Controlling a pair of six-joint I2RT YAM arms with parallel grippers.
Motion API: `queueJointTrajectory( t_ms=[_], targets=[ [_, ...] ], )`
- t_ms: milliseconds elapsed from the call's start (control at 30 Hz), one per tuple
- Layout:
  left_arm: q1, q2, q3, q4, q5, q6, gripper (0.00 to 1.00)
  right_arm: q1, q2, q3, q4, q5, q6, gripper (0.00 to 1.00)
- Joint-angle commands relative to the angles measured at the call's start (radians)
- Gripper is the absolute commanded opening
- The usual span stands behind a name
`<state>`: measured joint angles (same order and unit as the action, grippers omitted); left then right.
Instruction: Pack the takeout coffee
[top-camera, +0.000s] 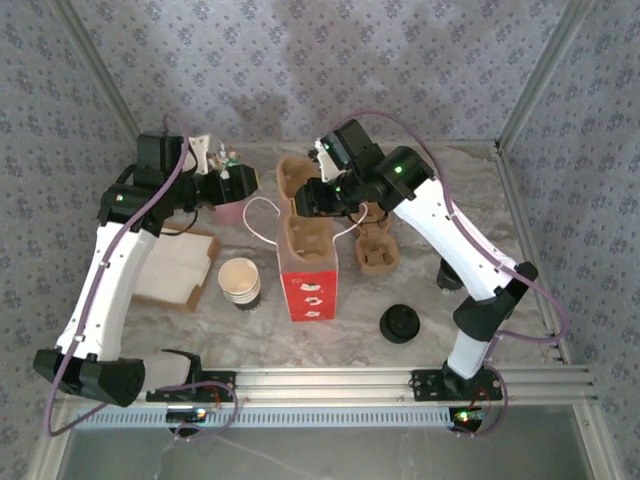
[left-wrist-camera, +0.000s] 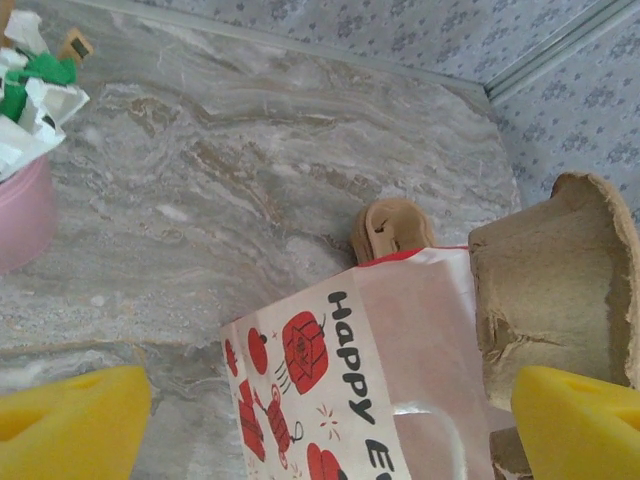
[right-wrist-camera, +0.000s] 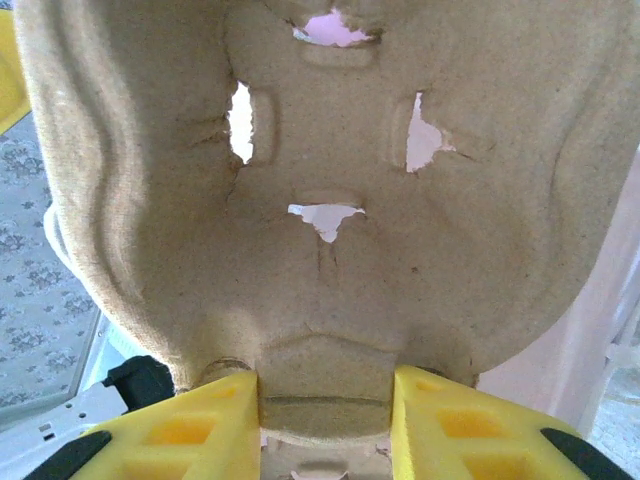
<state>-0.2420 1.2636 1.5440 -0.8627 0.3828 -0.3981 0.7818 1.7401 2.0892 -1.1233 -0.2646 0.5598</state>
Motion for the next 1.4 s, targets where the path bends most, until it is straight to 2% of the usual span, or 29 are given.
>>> queueJointTrajectory(
  t_ms=[0, 367, 567, 767, 900, 1233, 1367],
  targets=[
    [0.007, -0.03, -0.022, 0.038, 0.032, -0.008, 0.92, 0.009, -0.017, -0.015, 0.022, -0.02, 0.025, 0.37],
    [0.007, -0.067, -0.08, 0.054, 0.039, -0.019, 0.85, 0.006, -0.02, -0.034, -0.073, 0.017, 0.042, 0.36],
    [0.007, -0.066, -0.093, 0.068, 0.056, -0.024, 0.84, 0.005, 0.036, 0.032, -0.151, -0.008, 0.02, 0.36],
    [0.007, -0.075, -0.113, 0.076, 0.063, -0.024, 0.77, 0.004, 0.065, 0.051, -0.182, -0.044, 0.014, 0.36],
    [0.007, -0.079, -0.133, 0.085, 0.078, -0.028, 0.64, 0.0, 0.072, 0.041, -0.193, -0.074, 0.006, 0.35],
    [0.007, -0.1, -0.171, 0.103, 0.107, -0.039, 0.22, -0.021, 0.083, 0.024, -0.204, -0.115, -0.003, 0.35],
    [0.007, -0.121, -0.186, 0.102, 0.108, -0.043, 0.14, -0.033, 0.089, 0.014, -0.212, -0.129, -0.009, 0.35]
  ],
)
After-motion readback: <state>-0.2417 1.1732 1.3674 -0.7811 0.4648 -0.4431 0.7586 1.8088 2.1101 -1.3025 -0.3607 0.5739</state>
